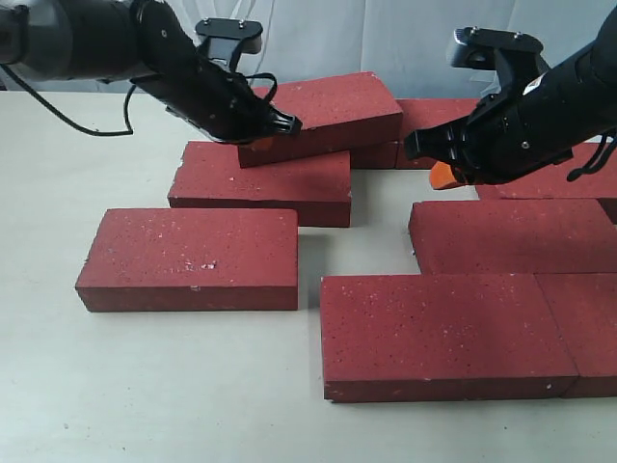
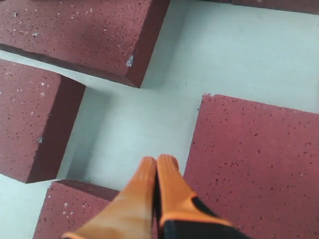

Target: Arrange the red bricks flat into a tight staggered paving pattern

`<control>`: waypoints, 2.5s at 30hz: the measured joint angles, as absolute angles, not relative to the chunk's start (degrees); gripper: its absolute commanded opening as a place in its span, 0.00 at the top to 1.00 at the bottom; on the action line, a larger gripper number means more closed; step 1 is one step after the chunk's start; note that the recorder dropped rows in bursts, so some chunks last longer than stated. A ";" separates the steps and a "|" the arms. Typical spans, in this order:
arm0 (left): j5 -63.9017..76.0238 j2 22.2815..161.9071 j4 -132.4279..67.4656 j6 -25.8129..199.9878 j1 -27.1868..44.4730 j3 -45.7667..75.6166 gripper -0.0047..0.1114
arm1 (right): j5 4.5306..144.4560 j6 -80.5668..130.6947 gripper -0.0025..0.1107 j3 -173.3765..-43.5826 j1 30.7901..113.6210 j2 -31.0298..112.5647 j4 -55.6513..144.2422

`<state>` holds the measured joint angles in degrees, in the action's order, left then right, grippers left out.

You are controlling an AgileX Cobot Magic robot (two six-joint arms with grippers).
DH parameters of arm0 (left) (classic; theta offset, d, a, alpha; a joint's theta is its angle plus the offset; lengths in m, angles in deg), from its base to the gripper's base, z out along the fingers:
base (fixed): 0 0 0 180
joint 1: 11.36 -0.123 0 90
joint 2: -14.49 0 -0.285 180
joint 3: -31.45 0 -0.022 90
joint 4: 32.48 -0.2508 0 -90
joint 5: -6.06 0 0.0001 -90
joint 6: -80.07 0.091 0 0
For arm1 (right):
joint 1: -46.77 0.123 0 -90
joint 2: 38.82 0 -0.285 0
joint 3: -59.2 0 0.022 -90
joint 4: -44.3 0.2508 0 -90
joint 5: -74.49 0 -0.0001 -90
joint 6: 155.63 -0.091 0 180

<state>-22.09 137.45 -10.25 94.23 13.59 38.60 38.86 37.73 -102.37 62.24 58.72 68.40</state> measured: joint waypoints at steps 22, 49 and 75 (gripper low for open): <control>0.61 143.76 -16.46 94.23 13.80 38.60 0.96 | 38.96 37.73 0.98 -102.37 62.24 58.72 68.40; -1.55 145.84 -21.03 94.23 13.80 38.60 0.96 | 38.96 37.73 0.98 -102.37 62.24 58.72 68.40; -8.01 144.11 -25.84 94.23 13.80 38.60 0.96 | 41.02 37.86 0.98 -102.37 62.24 58.72 68.40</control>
<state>-8.01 144.11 -25.84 94.23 13.80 38.60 41.02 37.86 -102.37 62.24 58.72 68.40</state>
